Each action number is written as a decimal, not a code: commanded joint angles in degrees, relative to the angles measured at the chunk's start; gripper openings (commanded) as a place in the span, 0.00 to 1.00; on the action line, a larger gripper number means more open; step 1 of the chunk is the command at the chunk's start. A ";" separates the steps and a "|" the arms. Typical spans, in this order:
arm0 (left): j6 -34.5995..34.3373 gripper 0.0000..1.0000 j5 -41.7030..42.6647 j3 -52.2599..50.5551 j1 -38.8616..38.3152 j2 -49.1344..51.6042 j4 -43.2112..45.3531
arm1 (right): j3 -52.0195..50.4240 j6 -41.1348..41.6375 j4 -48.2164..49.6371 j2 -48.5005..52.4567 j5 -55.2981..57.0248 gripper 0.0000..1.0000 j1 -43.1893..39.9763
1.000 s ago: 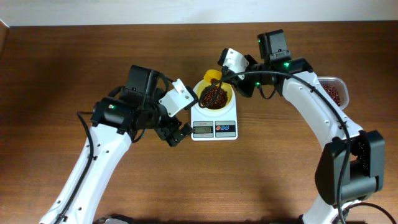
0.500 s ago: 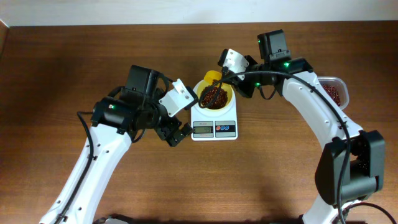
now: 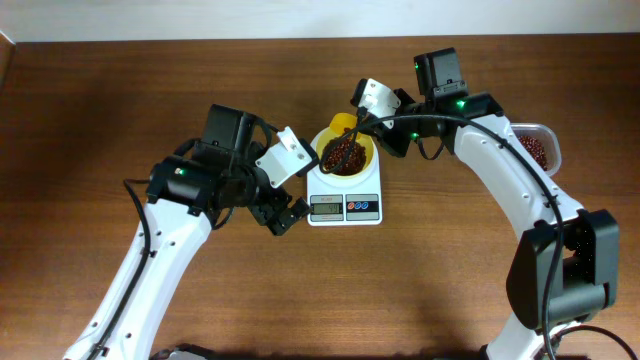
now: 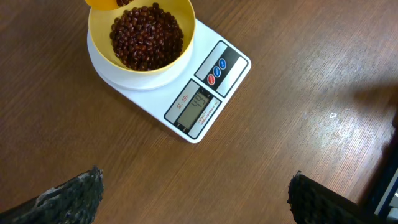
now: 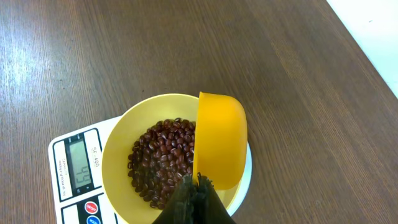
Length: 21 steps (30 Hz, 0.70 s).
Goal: Scoop item into bowl and weigh 50g on scale
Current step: 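Tilt the scoop with the right gripper to pour beans into the bowl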
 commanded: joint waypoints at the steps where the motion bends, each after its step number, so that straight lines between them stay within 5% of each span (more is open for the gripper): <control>1: -0.35 0.99 0.83 -0.44 -0.02 -0.48 0.09 | 1.16 -0.22 0.00 -0.55 0.42 0.04 0.24; 21: -0.35 0.99 0.83 -0.44 -0.02 -0.48 0.09 | 1.16 0.42 0.07 -0.52 2.12 0.04 -0.50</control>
